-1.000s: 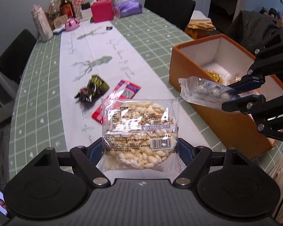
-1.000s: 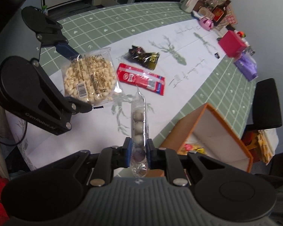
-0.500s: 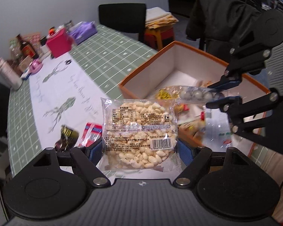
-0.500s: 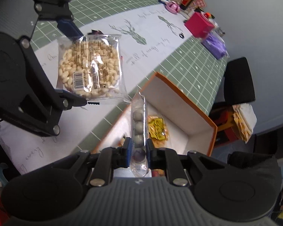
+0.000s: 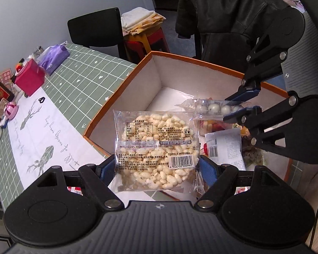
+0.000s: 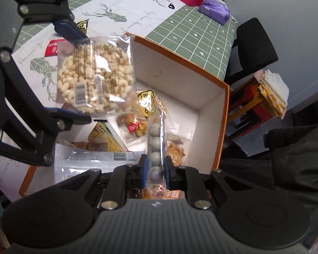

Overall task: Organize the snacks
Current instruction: 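Carry the peanut pack and yogurt-ball pack over the orange box, then open both grippers to drop both packs into the box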

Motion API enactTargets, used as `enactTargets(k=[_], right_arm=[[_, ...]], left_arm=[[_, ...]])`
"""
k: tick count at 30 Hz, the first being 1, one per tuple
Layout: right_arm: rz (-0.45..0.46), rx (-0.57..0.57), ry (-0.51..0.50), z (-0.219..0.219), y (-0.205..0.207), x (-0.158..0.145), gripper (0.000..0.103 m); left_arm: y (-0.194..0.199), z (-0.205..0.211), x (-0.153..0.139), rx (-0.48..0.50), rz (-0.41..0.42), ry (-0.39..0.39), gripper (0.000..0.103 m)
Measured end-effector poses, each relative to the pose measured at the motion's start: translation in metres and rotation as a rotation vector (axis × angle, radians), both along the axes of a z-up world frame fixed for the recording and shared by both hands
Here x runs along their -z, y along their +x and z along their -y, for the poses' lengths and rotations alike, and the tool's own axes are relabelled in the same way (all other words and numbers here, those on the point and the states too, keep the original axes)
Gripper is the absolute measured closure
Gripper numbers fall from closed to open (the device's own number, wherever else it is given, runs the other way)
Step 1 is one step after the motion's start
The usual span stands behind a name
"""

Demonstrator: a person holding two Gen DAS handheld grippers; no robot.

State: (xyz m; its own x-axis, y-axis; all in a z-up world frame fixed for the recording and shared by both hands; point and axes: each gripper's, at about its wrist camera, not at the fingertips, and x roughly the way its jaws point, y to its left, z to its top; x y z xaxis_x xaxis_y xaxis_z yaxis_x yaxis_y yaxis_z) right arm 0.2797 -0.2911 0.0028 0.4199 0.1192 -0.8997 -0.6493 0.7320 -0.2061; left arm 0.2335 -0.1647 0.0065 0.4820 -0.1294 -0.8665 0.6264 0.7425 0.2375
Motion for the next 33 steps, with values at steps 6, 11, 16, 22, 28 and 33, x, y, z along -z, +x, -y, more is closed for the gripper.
enactTargets(k=[6,11,16,22,28,33], right_arm=[[0.003,0.029,0.062,0.003,0.022,0.008,0.09],[0.017,0.064,0.115,0.007,0.047,0.01,0.09],[0.011,0.108,0.145,0.01,0.078,0.018,0.09],[0.002,0.105,0.124,0.005,0.095,0.037,0.089],[-0.047,0.125,0.161,0.007,0.102,0.049,0.086],[-0.079,0.141,0.201,0.005,0.1,0.054,0.077]], left_arm=[[0.019,0.007,0.011,0.007,0.021,0.038,0.01],[0.036,0.007,0.023,0.009,-0.003,0.057,0.01],[0.043,0.015,0.038,0.051,-0.022,0.09,0.01],[0.054,0.021,0.053,0.051,-0.037,0.143,0.009],[0.06,0.023,0.061,0.054,-0.041,0.125,0.006],[0.06,0.02,0.065,0.06,-0.082,0.065,0.006]])
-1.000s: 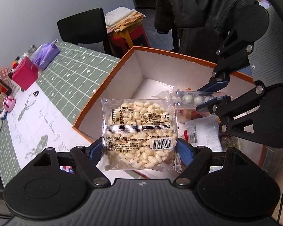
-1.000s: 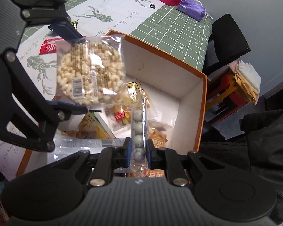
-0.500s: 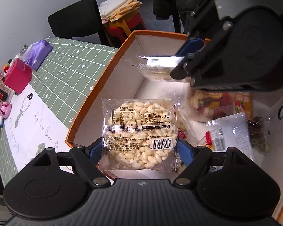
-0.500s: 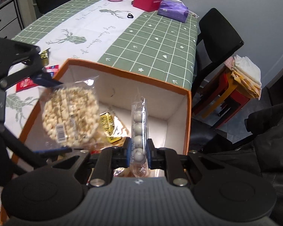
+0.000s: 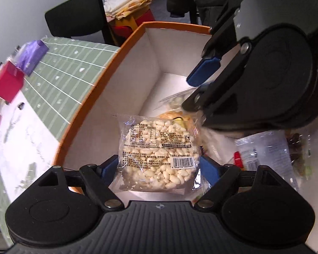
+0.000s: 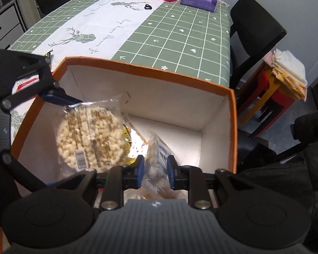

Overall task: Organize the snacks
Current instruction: 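Open both grippers to drop both packs into the box, then move both grippers back toward the dark candy bag and red strip pack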

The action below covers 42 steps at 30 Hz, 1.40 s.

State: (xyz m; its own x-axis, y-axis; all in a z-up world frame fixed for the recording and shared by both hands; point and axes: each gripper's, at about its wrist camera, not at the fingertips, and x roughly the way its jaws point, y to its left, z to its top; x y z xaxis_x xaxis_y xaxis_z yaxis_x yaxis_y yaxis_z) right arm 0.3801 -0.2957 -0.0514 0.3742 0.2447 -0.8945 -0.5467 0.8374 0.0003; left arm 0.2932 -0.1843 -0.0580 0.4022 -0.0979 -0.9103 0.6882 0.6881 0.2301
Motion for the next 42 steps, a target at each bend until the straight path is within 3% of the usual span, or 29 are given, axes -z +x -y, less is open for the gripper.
enactTargets(k=[6,11,17,22,25,29,35,42], right_arm=[[0.0,0.026,0.025,0.005,-0.004,-0.01,0.066],[0.03,0.024,0.03,0.008,-0.015,-0.022,0.057],[0.031,0.039,0.036,0.01,-0.026,-0.025,0.056],[0.043,0.054,0.052,0.012,-0.044,-0.029,0.055],[0.066,0.049,0.058,0.006,-0.057,-0.033,0.048],[0.093,0.025,0.081,-0.006,-0.076,-0.042,0.044],[0.138,-0.024,0.124,-0.034,-0.104,-0.054,0.04],[0.21,-0.109,0.113,-0.07,-0.131,-0.062,0.037]], left_arm=[[-0.006,-0.003,-0.008,0.004,0.031,-0.029,0.005],[-0.004,-0.011,-0.012,-0.045,-0.004,-0.081,0.003],[-0.012,-0.023,-0.028,-0.107,-0.005,-0.144,0.003],[-0.028,-0.041,-0.047,-0.157,0.009,-0.23,0.014],[-0.041,-0.054,-0.059,-0.198,0.038,-0.27,0.016],[-0.054,-0.071,-0.069,-0.288,0.05,-0.279,0.02],[-0.081,-0.094,-0.077,-0.426,0.131,-0.223,0.02],[-0.113,-0.135,-0.075,-0.499,0.186,-0.214,0.021]])
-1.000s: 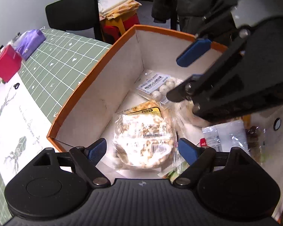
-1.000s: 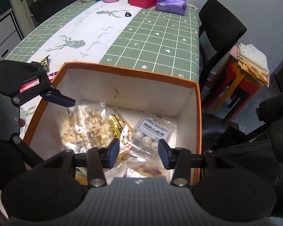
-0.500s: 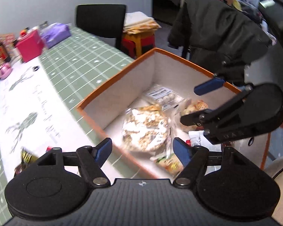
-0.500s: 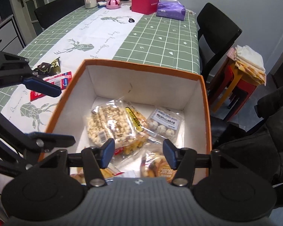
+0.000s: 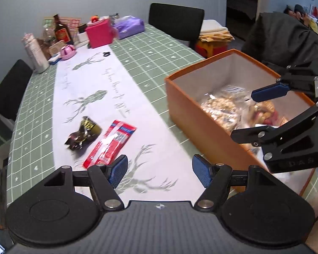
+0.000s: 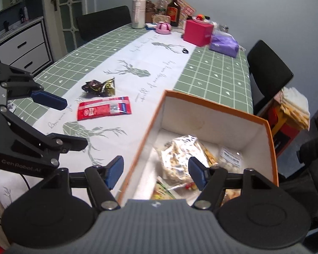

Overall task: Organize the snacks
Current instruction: 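Move both grippers back toward the dark candy bag and red strip pack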

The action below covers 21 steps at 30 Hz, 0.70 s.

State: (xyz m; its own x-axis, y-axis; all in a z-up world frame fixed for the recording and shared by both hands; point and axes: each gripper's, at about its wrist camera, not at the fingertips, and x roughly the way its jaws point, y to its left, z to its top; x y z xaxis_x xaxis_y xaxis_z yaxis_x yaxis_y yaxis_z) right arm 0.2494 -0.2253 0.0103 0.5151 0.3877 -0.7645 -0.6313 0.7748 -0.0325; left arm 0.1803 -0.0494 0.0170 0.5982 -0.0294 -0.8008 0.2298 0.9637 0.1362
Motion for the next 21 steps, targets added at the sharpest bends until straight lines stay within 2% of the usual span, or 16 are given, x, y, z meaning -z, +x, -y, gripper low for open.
enactTargets(k=[3,8,11,15,21], right_arm=[[0.007,-0.034,-0.009,-0.018,-0.004,0.0,0.037],[0.049,-0.078,-0.069,-0.058,-0.006,0.003,0.038],[0.055,-0.093,-0.104,-0.081,-0.001,0.01,0.043],[0.016,-0.081,-0.123,-0.108,0.017,0.022,0.046],[-0.075,-0.047,-0.092,-0.137,0.043,0.038,0.045]], left_arm=[[-0.008,-0.022,0.004,-0.013,0.012,-0.043,0.021],[-0.012,-0.049,0.015,-0.007,0.026,-0.019,0.021],[-0.009,-0.069,0.021,-0.026,0.024,-0.04,0.021],[-0.001,-0.094,0.031,-0.053,0.025,-0.065,0.021],[0.015,-0.121,0.046,-0.082,0.018,-0.11,0.021]])
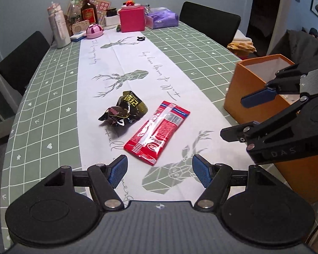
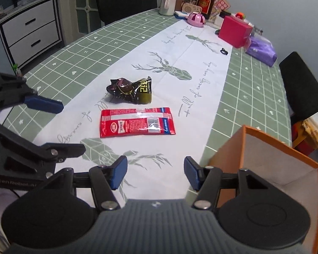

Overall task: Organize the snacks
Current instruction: 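Move both grippers back toward the dark candy bag and red strip pack, then grasp the dark candy bag with the left gripper while the right grasps the red strip pack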

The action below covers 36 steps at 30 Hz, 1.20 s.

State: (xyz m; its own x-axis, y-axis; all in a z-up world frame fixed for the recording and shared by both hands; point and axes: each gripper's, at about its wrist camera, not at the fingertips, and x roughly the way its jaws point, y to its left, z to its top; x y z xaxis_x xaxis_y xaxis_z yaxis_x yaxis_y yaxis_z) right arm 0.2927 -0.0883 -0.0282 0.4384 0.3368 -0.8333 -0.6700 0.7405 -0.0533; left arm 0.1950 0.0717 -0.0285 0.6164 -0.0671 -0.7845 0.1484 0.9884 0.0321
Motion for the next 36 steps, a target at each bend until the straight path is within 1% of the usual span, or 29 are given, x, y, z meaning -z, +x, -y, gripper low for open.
enactTargets(k=[5,8,10,11,13,15,16,18,19,21,23,27,29,31,33,35,36], right_arm=[[-0.078,0.052,0.016,-0.018,0.023,0.014,0.045],[-0.096,0.078,0.017,-0.027,0.035,0.021,0.044],[-0.103,0.112,0.03,-0.033,0.046,0.026,0.041],[-0.113,0.131,0.043,-0.035,0.05,0.027,0.038],[-0.162,0.187,0.087,-0.038,0.063,0.032,0.037],[-0.215,0.259,0.129,-0.039,0.075,0.039,0.034],[-0.234,0.29,0.146,-0.04,0.08,0.042,0.03],[-0.269,0.35,0.174,-0.042,0.089,0.05,0.029],[-0.285,0.375,0.182,-0.043,0.092,0.053,0.029],[-0.309,0.436,0.214,-0.042,0.098,0.059,0.029],[-0.312,0.476,0.226,-0.042,0.102,0.062,0.029],[-0.294,0.522,0.257,-0.039,0.108,0.063,0.029],[-0.293,0.532,0.253,-0.04,0.113,0.064,0.029],[-0.292,0.522,0.242,-0.044,0.119,0.065,0.03],[-0.285,0.526,0.24,-0.044,0.122,0.066,0.034],[-0.29,0.532,0.243,-0.044,0.125,0.066,0.038],[-0.294,0.53,0.243,-0.044,0.126,0.066,0.039]], left_arm=[[0.016,-0.016,0.016,-0.051,-0.02,-0.002,0.02],[0.027,-0.025,0.025,-0.054,-0.031,-0.013,0.021],[0.034,-0.03,0.032,-0.077,-0.04,-0.014,0.021],[0.037,-0.033,0.034,-0.095,-0.044,-0.02,0.021],[0.044,-0.041,0.038,-0.147,-0.046,-0.045,0.023],[0.052,-0.049,0.04,-0.206,-0.046,-0.06,0.024],[0.056,-0.052,0.04,-0.219,-0.038,-0.065,0.024],[0.062,-0.057,0.039,-0.235,-0.006,-0.052,0.024],[0.066,-0.058,0.038,-0.242,0.019,-0.033,0.024],[0.07,-0.058,0.038,-0.248,0.061,-0.004,0.021],[0.074,-0.058,0.039,-0.243,0.102,-0.003,0.02],[0.081,-0.06,0.043,-0.256,0.151,-0.033,0.018],[0.087,-0.059,0.046,-0.242,0.162,-0.03,0.015],[0.097,-0.057,0.051,-0.22,0.164,-0.01,0.015],[0.105,-0.055,0.054,-0.22,0.158,-0.002,0.015],[0.11,-0.054,0.057,-0.217,0.15,-0.014,0.018],[0.112,-0.054,0.059,-0.215,0.141,-0.03,0.026]])
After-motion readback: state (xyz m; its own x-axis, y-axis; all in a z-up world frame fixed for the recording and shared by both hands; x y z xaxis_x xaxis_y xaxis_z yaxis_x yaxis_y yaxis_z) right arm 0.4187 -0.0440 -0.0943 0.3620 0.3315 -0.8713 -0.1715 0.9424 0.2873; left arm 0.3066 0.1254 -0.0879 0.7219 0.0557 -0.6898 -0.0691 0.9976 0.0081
